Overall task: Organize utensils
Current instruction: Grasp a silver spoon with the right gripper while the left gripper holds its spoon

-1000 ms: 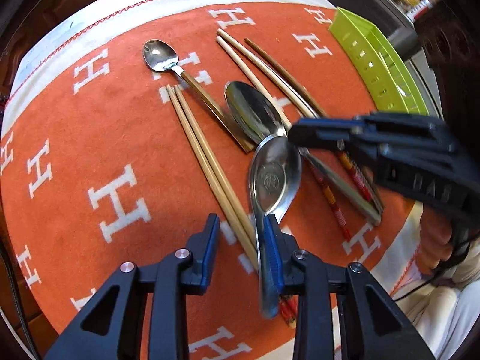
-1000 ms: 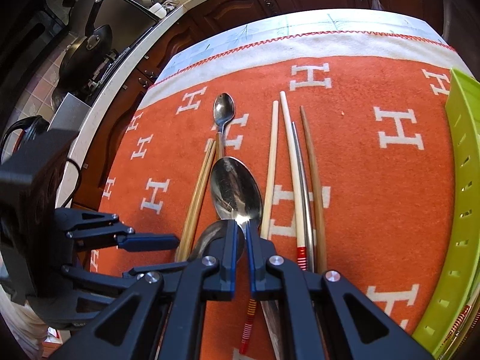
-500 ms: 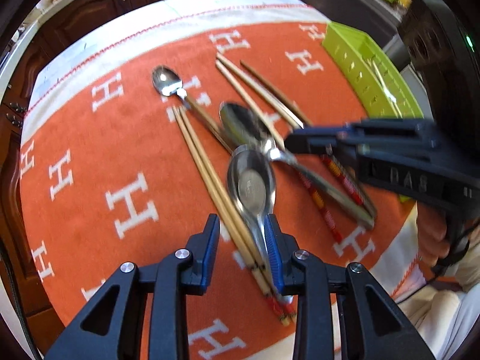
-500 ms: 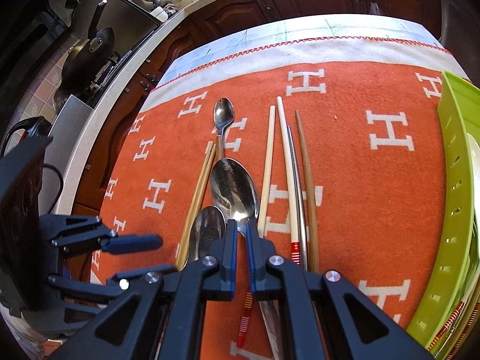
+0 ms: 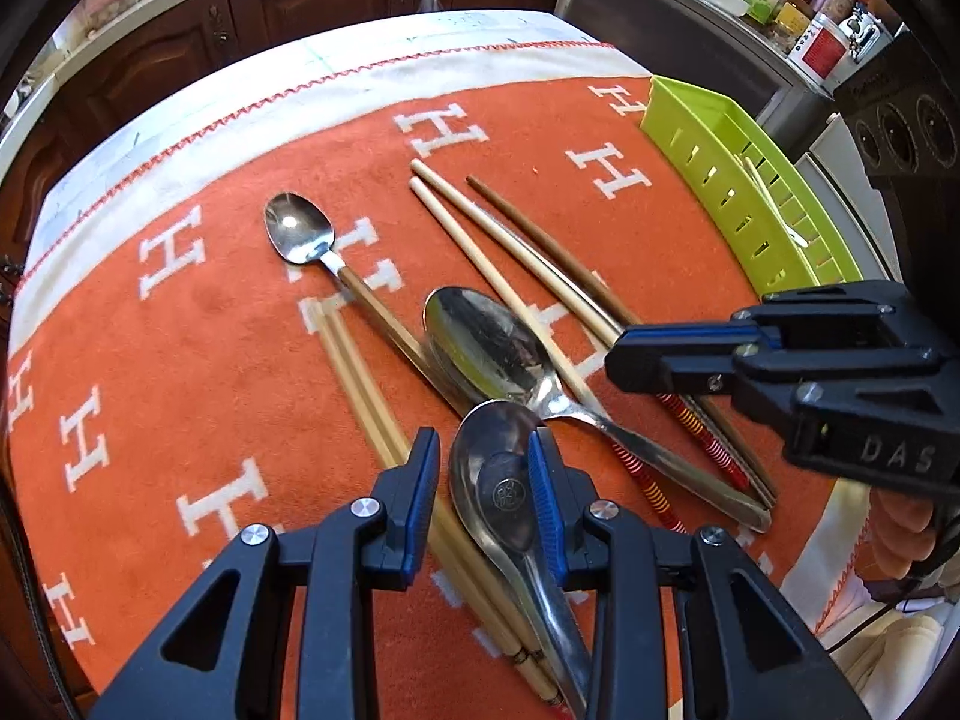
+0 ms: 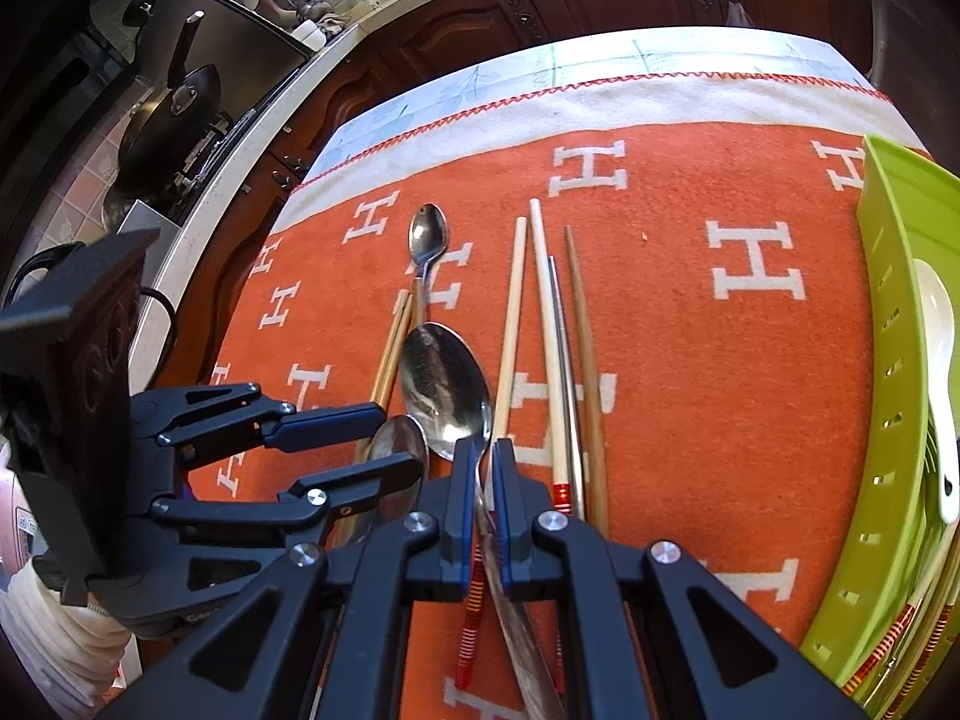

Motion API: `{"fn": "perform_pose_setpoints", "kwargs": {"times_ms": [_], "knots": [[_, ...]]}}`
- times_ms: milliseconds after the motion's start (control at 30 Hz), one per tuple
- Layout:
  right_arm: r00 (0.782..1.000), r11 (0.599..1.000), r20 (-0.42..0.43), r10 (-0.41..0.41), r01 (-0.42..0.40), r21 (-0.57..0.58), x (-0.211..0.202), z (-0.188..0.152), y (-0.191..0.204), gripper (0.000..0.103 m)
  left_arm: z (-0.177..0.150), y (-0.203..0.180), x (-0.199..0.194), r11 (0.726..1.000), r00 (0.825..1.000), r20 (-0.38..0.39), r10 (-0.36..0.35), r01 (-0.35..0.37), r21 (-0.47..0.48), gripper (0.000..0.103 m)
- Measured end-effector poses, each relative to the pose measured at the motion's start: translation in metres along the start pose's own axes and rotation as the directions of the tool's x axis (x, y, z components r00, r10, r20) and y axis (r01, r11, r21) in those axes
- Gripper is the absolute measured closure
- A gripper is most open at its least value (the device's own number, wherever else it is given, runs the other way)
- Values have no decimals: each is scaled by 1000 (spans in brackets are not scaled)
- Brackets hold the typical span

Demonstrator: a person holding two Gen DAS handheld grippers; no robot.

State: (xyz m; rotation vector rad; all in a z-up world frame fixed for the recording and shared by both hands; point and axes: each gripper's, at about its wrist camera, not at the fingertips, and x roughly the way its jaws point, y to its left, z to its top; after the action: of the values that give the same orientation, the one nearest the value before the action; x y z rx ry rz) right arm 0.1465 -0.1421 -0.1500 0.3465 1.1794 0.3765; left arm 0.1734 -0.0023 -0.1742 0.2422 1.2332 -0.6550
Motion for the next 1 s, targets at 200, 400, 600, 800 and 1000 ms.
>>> {"fn": "perform_pose_setpoints", "kwargs": {"times_ms": [200,400,600,800,1000], "knots": [[1000,1000,-12,0,0,2,5,1,1,97,-12,7,1,1000,999,41,-27,28,-12,74],[1000,1000,-17,2,-2,3,11,2,5,97,-20,-2,0,1000,996,92,-9,12,-28,75],[1000,1000,-18,-9,9,1,16,9,4,95,-28,-3,0,992,989,138,-55,70,-109,98],[999,998,-5,-32,31,-45,21,20,9,86,-47,9,-12,966,974,199,-106,148,-214,102],[998,989,-9,-64,62,-134,33,30,22,80,-71,24,-22,927,960,244,-138,212,-308,102]]}}
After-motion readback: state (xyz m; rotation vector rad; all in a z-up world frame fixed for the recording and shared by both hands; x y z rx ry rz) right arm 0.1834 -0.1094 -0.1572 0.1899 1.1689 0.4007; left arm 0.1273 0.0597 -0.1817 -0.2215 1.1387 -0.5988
